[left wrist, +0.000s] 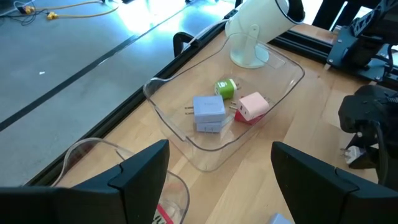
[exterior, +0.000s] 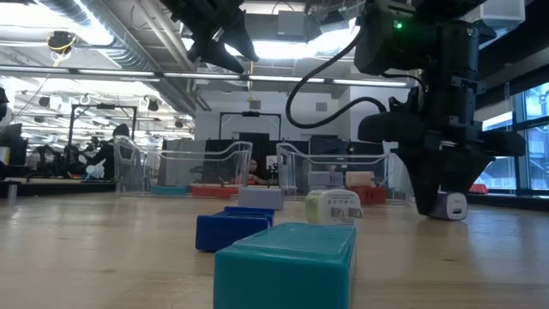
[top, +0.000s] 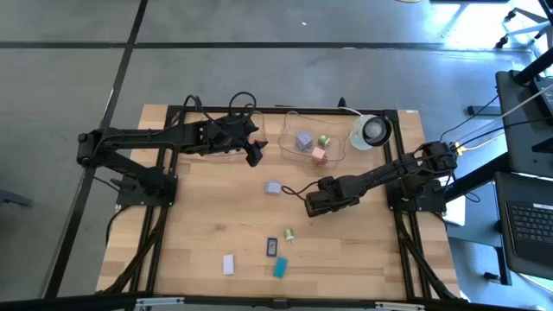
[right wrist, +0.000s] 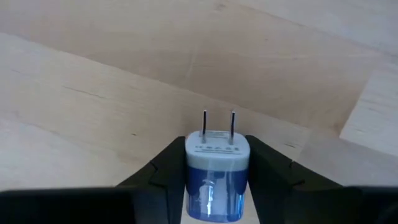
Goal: Pick & Place Office items
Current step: Put the violet charger adapter into the right transparent bin
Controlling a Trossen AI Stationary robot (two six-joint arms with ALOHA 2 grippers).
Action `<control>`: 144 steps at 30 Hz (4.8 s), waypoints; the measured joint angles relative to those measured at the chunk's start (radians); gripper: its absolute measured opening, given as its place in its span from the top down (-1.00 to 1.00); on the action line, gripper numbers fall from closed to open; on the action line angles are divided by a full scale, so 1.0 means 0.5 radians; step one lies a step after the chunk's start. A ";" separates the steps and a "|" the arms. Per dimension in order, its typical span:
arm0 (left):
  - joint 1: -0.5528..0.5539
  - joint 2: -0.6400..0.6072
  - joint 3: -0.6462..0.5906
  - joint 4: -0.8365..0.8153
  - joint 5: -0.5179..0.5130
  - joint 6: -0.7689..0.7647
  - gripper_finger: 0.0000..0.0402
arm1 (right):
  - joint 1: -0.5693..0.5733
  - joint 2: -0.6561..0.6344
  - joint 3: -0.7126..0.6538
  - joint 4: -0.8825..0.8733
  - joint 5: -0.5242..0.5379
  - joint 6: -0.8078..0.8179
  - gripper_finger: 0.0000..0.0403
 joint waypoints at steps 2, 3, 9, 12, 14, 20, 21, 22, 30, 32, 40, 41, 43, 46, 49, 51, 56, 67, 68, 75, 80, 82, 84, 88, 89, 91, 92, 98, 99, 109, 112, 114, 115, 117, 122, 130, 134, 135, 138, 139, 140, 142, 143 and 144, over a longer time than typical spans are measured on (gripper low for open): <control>0.000 0.000 0.000 0.000 0.000 0.000 -0.39 | -0.001 -0.015 -0.001 -0.001 -0.017 -0.028 0.33; -0.001 0.000 0.000 0.000 0.000 0.000 -0.39 | -0.005 -0.029 -0.001 -0.001 -0.018 -0.039 0.33; 0.000 -0.001 0.000 -0.001 0.000 0.000 -0.39 | -0.052 -0.197 -0.001 0.039 0.129 -0.139 0.30; 0.000 0.000 0.000 -0.001 0.000 0.000 -0.39 | -0.084 -0.315 -0.001 0.129 0.292 -0.228 0.31; 0.000 0.000 0.000 -0.001 0.000 0.000 -0.39 | -0.109 -0.393 -0.001 0.205 0.407 -0.314 0.32; -0.001 0.000 0.000 -0.001 0.000 0.000 -0.39 | -0.199 -0.605 -0.001 0.583 0.734 -0.671 0.30; -0.001 0.000 0.000 -0.001 0.000 0.000 -0.39 | -0.215 -0.635 -0.001 0.655 0.776 -0.746 0.30; 0.000 0.000 0.000 -0.001 0.000 0.000 -0.39 | -0.233 -0.666 -0.001 0.723 0.814 -0.826 0.30; 0.000 0.000 0.000 -0.001 0.000 0.000 -0.39 | -0.329 -0.807 -0.001 1.301 0.919 -1.474 0.30; 0.000 0.000 0.000 -0.001 0.000 0.000 -0.39 | -0.346 -0.816 -0.001 1.410 0.918 -1.594 0.30; 0.000 0.000 0.001 -0.001 0.000 0.000 -0.39 | -0.403 -0.834 -0.001 1.569 0.911 -1.867 0.30; -0.001 0.000 0.000 -0.001 0.000 0.000 -0.39 | -0.412 -0.834 -0.001 1.595 0.911 -1.910 0.30; 0.000 0.000 0.001 -0.001 0.000 0.000 -0.39 | -0.429 -0.834 -0.001 1.657 0.911 -2.006 0.30; 0.000 0.000 0.001 -0.001 0.000 0.000 -0.39 | -0.458 -0.835 -0.001 1.744 0.840 -2.121 0.30; 0.000 0.000 0.001 -0.001 0.000 0.000 -0.39 | -0.479 -0.835 -0.001 1.788 0.769 -2.161 0.30; -0.001 0.000 0.001 -0.001 0.000 0.000 -0.39 | -0.483 -0.835 -0.001 1.799 0.745 -2.169 0.30; 0.000 0.000 0.001 -0.001 0.000 0.000 -0.39 | -0.482 -0.835 -0.001 1.800 0.738 -2.169 0.30; 0.000 0.000 0.002 -0.001 0.000 0.000 -0.39 | -0.486 -0.835 -0.001 1.838 0.738 -2.339 0.30; -0.001 0.000 0.002 -0.001 0.000 0.000 -0.39 | -0.486 -0.835 -0.001 1.835 0.739 -2.337 0.30; 0.000 0.000 0.002 -0.001 0.000 -0.001 -0.39 | -0.486 -0.834 -0.001 1.792 0.749 -2.331 0.28; 0.000 0.000 0.002 -0.001 0.000 0.000 -0.39 | -0.525 -0.834 -0.001 1.702 0.753 -2.278 0.28; 0.000 0.000 0.002 -0.001 0.000 0.000 -0.39 | -0.563 -0.834 -0.001 1.619 0.753 -2.192 0.28; -0.001 0.000 0.002 -0.001 0.000 0.000 -0.39 | -0.614 -0.834 -0.001 1.499 0.741 -2.102 0.28; -0.001 0.000 0.002 -0.001 0.000 0.000 -0.39 | -0.727 -0.802 -0.001 1.274 0.701 -1.929 0.28; 0.000 0.000 0.002 -0.001 0.000 0.000 -0.39 | -0.752 -0.783 -0.001 1.232 0.700 -1.895 0.28; -0.001 0.000 0.002 -0.001 0.000 0.000 -0.39 | -0.801 -0.736 0.000 1.171 0.701 -1.858 0.28; -0.001 0.000 0.002 -0.001 0.001 0.000 -0.39 | -0.822 -0.708 0.000 1.142 0.701 -1.857 0.28; 0.000 0.000 0.002 -0.001 0.001 0.000 -0.39 | -0.939 -0.487 0.000 1.133 0.694 -1.853 0.28; -0.001 0.000 0.002 -0.001 0.001 0.000 -0.39 | -0.965 -0.451 0.000 1.132 0.672 -1.853 0.28; -0.001 0.000 0.002 -0.001 0.000 0.000 -0.39 | -1.115 -0.160 0.000 1.140 0.320 -1.920 0.28; -0.001 0.000 0.002 -0.001 0.000 0.000 -0.39 | -1.132 -0.115 -0.001 1.144 0.267 -1.961 0.28; 0.000 0.000 0.002 -0.001 0.000 0.000 -0.39 | -1.137 -0.093 0.000 1.174 0.238 -1.965 0.28; -0.001 0.000 0.002 -0.001 0.000 0.000 -0.39 | -1.138 -0.088 0.000 1.167 0.230 -1.967 0.28; 0.000 0.000 0.002 -0.001 -0.001 0.000 -0.39 | -1.139 -0.071 0.000 1.185 0.230 -1.992 0.28; 0.000 0.000 0.002 -0.001 0.000 0.000 -0.39 | -1.140 -0.069 0.000 1.180 0.229 -2.085 0.28; -0.001 0.000 0.002 -0.001 0.000 0.000 -0.39 | -1.140 -0.056 0.000 1.186 0.229 -2.292 0.28; -0.001 0.000 0.002 -0.001 0.000 0.000 -0.39 | -1.140 -0.030 0.000 1.202 0.230 -2.380 0.28; 0.000 0.000 0.002 0.000 0.000 0.000 -0.39 | -1.140 -0.021 0.000 1.207 0.235 -2.393 0.28; -0.001 0.000 0.002 -0.001 0.000 0.000 -0.39 | -1.140 0.015 0.003 1.233 0.213 -2.408 0.28; 0.000 0.000 0.002 0.000 -0.001 0.000 -0.39 | -1.140 0.031 0.003 1.249 0.208 -2.407 0.28; -0.001 0.000 0.002 0.000 0.000 0.000 -0.39 | -1.142 0.046 0.003 1.261 0.187 -2.393 0.28; 0.000 0.000 0.002 0.000 -0.001 0.000 -0.39 | -1.142 0.055 0.003 1.258 0.177 -2.378 0.27; -0.001 0.000 0.002 -0.001 -0.001 0.000 -0.39 | -1.141 0.058 0.003 1.262 0.175 -2.378 0.27; -0.001 0.000 0.002 -0.001 0.000 0.000 -0.39 | -1.139 0.059 0.003 1.262 0.176 -2.377 0.26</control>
